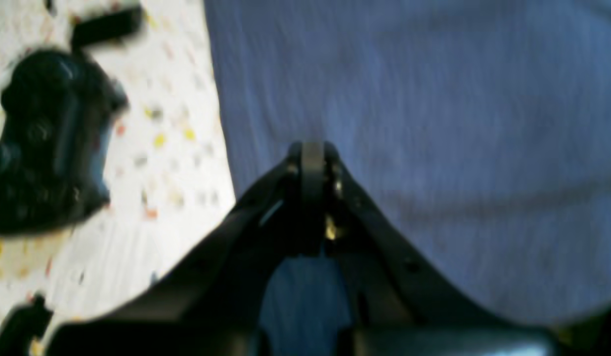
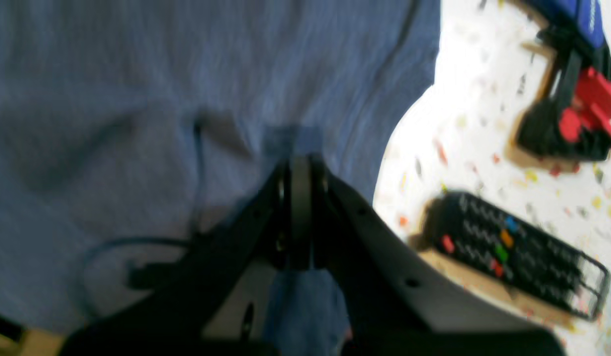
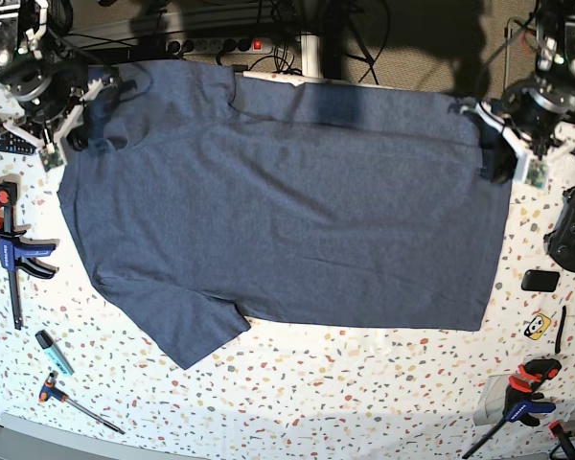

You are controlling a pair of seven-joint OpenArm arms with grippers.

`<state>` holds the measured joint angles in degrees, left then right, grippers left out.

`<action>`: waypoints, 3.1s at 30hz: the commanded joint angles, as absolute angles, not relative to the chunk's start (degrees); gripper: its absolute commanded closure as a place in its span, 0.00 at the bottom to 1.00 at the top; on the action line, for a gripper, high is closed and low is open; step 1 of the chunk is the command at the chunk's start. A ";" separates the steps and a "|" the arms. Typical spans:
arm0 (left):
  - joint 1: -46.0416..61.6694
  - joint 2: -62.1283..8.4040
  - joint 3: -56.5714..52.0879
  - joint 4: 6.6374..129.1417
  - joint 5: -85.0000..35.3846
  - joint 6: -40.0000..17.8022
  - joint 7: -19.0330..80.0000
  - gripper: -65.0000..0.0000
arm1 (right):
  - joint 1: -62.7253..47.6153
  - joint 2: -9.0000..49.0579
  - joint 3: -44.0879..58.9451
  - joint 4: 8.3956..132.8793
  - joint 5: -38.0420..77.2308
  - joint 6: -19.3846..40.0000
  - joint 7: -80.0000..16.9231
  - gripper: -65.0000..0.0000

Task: Fold the T-shirt properly
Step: 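Release the shoulder edge and lift both grippers, then move the left gripper to the hem corner and grasp it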

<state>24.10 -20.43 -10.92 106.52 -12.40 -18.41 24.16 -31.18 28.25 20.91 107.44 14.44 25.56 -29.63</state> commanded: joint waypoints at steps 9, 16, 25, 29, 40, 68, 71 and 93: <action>11.68 -21.15 -11.20 103.85 -16.88 -18.44 22.90 0.74 | -24.21 29.06 21.37 108.47 16.73 25.58 -28.99 0.87; -5.67 -21.06 -11.09 83.72 -22.85 -25.76 28.40 0.73 | -23.53 29.06 21.37 108.47 16.75 25.58 -28.71 0.73; -31.59 -20.80 -11.09 44.99 -21.32 -32.45 27.62 0.64 | -23.53 29.06 21.37 108.47 16.78 25.58 -32.99 0.73; -39.51 -20.78 -11.09 30.61 -12.45 -34.00 20.45 0.64 | -23.53 29.06 21.37 108.47 16.75 25.56 -35.42 0.73; -45.87 -17.06 -11.11 12.99 3.75 -33.04 9.06 0.64 | -23.53 29.06 21.37 108.49 16.75 25.54 -35.70 0.73; -43.66 -18.22 -11.11 12.73 5.52 -27.22 6.09 0.65 | -23.53 29.06 21.37 108.49 16.78 25.54 -42.48 0.73; -43.48 -17.45 -11.11 12.73 2.87 -32.77 9.41 0.65 | -23.53 29.06 21.37 108.49 16.80 25.54 -41.87 0.73; -43.77 -16.36 -11.11 12.73 2.39 -35.20 9.34 1.00 | -23.51 29.06 21.37 108.49 16.97 25.54 -34.41 0.73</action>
<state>-42.48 -16.27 -11.20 12.47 1.89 -34.59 8.73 -23.81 28.12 20.93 107.48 16.67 25.58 -35.44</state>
